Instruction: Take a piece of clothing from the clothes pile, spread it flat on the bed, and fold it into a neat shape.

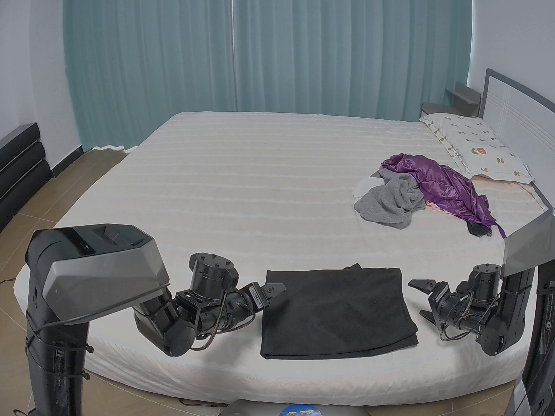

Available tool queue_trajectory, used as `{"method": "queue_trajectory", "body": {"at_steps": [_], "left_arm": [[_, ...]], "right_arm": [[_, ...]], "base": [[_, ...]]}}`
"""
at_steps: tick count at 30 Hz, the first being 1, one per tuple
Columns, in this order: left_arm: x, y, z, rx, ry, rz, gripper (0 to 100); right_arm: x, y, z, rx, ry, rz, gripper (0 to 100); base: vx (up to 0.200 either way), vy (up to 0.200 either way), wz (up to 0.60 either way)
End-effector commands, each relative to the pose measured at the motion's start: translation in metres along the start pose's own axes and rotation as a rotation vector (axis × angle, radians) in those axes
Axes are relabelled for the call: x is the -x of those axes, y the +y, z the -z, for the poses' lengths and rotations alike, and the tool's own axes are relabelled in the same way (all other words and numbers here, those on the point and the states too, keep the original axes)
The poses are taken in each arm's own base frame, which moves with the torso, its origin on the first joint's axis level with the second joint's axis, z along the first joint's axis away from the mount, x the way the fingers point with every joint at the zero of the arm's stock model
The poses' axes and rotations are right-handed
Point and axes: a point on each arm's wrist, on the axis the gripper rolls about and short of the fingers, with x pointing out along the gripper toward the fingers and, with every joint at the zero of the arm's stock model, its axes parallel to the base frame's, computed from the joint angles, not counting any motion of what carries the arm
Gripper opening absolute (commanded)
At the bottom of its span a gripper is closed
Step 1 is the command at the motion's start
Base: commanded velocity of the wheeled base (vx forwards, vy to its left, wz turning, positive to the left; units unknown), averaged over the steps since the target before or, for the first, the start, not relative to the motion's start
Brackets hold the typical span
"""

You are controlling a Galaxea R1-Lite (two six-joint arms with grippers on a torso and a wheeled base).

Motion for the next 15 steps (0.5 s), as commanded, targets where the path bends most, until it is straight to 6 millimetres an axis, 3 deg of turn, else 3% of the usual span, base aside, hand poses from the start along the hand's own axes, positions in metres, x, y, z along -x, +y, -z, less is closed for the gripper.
{"method": "queue_trajectory", "body": {"at_steps": [1, 5, 15], "left_arm": [[-0.009, 0.003, 0.011, -0.036, 0.016, -0.010, 100], [-0.015, 0.002, 0.023, -0.070, -0.007, -0.048, 100], [-0.020, -0.004, 0.024, -0.075, -0.014, -0.032, 100]], "right_arm": [[-0.001, -0.002, 0.001, -0.001, 0.002, 0.000, 100], [-0.002, -0.003, 0.005, 0.006, 0.011, 0.011, 100], [-0.001, -0.003, 0.005, 0.005, 0.012, 0.009, 100]], "base": [[0.000, 0.000, 0.00], [0.000, 0.000, 0.00], [0.000, 0.000, 0.00]]}}
